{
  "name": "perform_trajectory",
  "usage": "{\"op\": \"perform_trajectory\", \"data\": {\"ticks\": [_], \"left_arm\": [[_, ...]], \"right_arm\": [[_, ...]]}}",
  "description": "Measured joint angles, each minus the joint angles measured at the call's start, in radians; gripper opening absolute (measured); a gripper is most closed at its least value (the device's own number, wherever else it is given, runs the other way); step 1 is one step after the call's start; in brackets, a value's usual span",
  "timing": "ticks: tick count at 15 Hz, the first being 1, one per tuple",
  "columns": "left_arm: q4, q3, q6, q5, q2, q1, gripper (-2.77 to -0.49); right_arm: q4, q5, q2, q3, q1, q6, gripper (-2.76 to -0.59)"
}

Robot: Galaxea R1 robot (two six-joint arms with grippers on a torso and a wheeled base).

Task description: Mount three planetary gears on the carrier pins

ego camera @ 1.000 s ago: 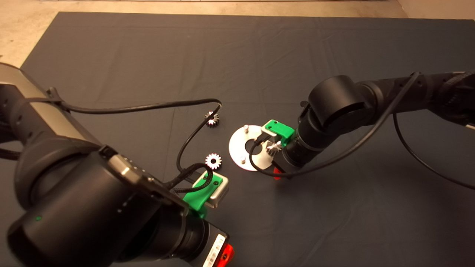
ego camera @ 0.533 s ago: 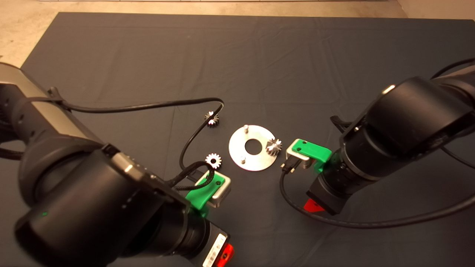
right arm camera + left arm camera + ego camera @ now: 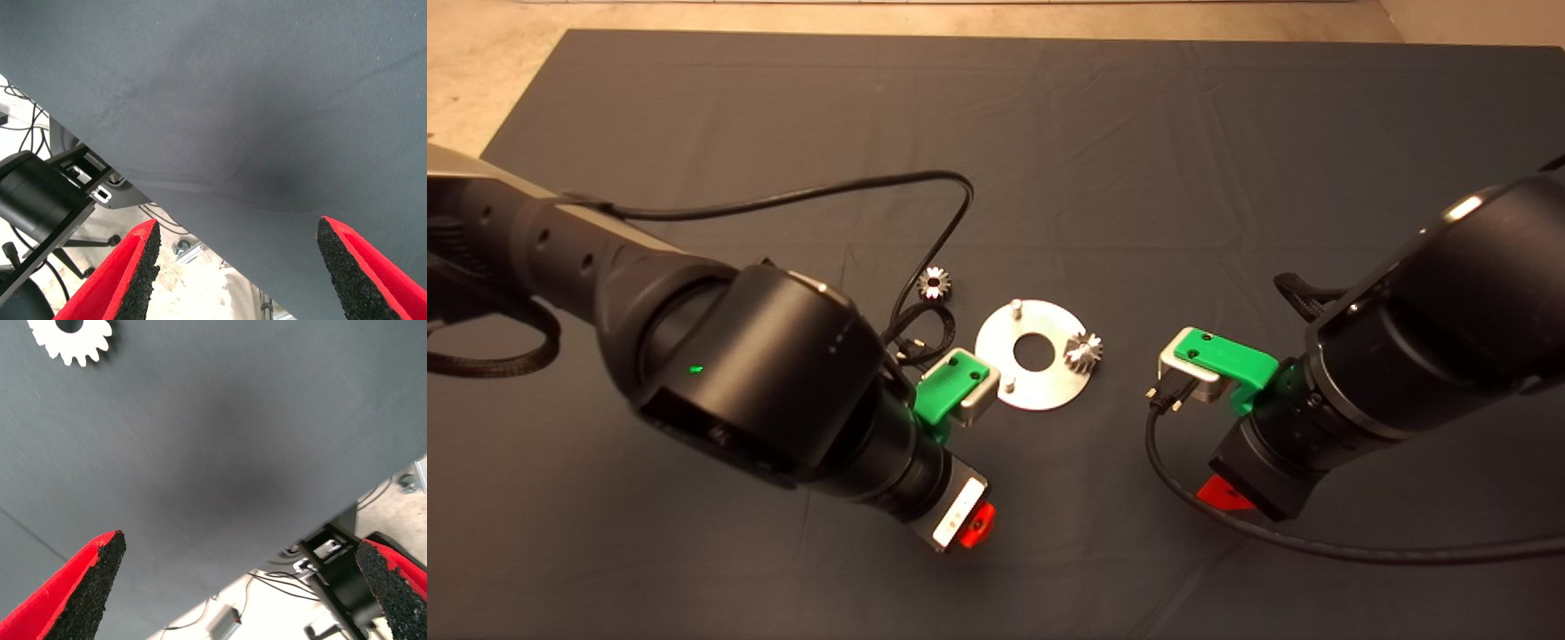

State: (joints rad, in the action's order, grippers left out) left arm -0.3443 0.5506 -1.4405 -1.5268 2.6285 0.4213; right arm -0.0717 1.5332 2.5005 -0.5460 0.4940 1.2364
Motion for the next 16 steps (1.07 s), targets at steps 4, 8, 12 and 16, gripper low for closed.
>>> {"op": "perform_trajectory", "data": {"ticks": [4, 8, 12, 16], "left_arm": [[0.0, 0.011, 0.046, 0.0, -0.011, 0.0, -0.75], [-0.002, -0.009, 0.104, 0.0, -0.042, 0.0, -0.75], [-0.03, 0.11, 0.264, 0.0, -0.05, 0.0, -0.75], [-0.102, 0.192, 0.348, 0.0, -0.055, -0.002, -0.75]], "right_arm": [[0.01, 0.0, -0.013, 0.004, 0.009, 0.003, -1.63], [0.014, 0.0, -0.013, 0.004, 0.016, 0.003, -1.63], [0.014, 0.0, -0.013, 0.004, 0.016, 0.003, -1.63], [0.014, 0.0, -0.012, 0.003, 0.017, 0.003, -1.63]]}}
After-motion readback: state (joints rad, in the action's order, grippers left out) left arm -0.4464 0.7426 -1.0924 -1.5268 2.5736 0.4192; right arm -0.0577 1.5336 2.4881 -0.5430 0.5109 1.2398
